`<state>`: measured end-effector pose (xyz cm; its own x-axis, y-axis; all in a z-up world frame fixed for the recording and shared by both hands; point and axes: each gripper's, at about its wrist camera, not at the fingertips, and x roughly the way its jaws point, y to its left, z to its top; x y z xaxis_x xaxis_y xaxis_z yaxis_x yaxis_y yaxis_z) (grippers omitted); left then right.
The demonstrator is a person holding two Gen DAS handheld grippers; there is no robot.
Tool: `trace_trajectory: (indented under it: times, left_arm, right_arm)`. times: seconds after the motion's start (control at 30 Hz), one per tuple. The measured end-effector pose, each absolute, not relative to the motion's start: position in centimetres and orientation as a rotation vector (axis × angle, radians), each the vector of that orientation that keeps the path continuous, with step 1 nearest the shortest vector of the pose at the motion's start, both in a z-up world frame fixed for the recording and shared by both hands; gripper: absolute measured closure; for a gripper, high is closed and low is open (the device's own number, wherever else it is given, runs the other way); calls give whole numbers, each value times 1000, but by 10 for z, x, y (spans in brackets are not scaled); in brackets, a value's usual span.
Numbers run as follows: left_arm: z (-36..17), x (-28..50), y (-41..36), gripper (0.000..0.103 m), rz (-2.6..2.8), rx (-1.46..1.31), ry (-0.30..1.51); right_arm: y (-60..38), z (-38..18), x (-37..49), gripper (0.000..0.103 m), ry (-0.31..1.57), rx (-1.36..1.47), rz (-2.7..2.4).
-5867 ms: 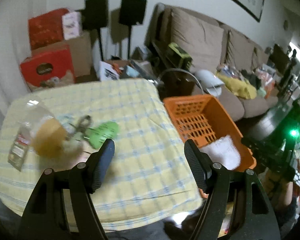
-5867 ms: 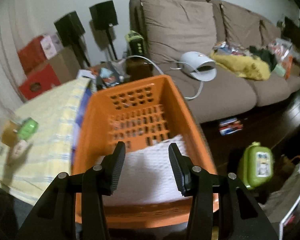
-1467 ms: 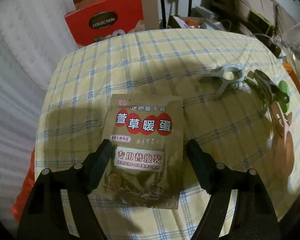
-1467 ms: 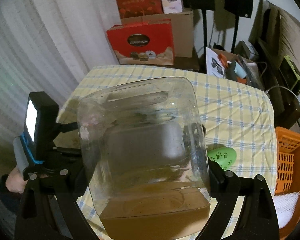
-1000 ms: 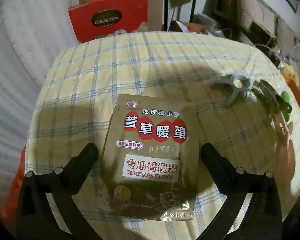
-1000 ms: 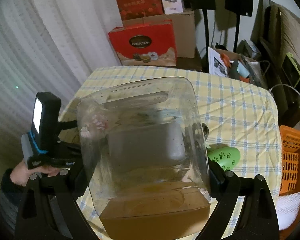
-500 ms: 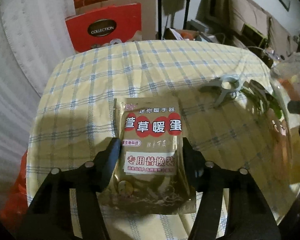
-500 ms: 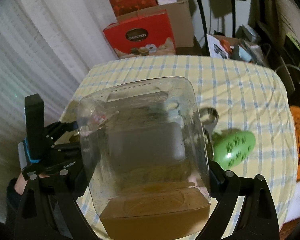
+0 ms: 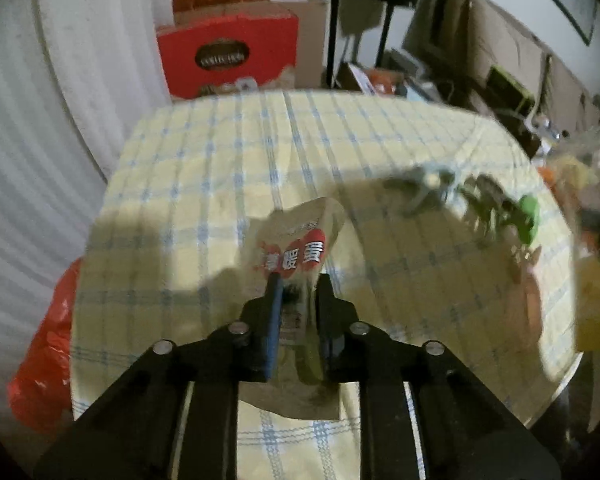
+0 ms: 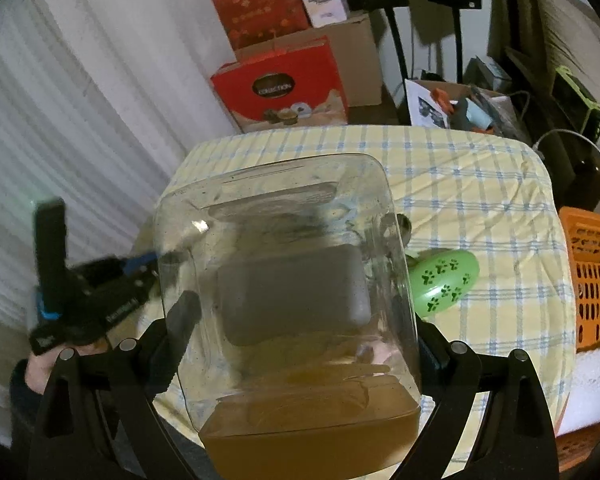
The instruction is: Organize objects
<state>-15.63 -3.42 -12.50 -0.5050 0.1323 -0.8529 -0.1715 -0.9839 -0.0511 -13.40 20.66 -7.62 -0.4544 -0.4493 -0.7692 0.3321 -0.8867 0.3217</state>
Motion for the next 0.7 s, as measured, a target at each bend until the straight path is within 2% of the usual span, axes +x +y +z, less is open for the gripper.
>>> trace_trajectory:
  times: [0.2,0.37,0.47,0.53,0.57,0.63,0.7]
  left_arm:
    - [-129,-148,-18,86,2604,-1452,162]
    - [-114,-147,-26,86,2558,-1457,44]
    - [-120,-151,-39,59,2535,-1529,-77]
    - [-120,-150,-46,34,2578,-1519,-85]
    - [-119,-148,-50,30,2610,-1497,-65]
    - [-120,-147,-49,13,2663,-1459,43]
    - [-129,-150,-43,12,2643,-1460,157]
  right_arm:
    - [211,-76,-125,9,-175,1285,-2338]
    - [217,-79,-121,9,-198,1288,-2338]
    - [224,-86,-117,9,-266,1271,-2328]
    - [228,-95,-116,9,-321,1280,-2308]
    - [228,-99,-116,9,-318,1284,-2303]
    - [226,-105,-118,9,-280,1302,-2314]
    - [226,-110,-119,9,-276,1321,-2325]
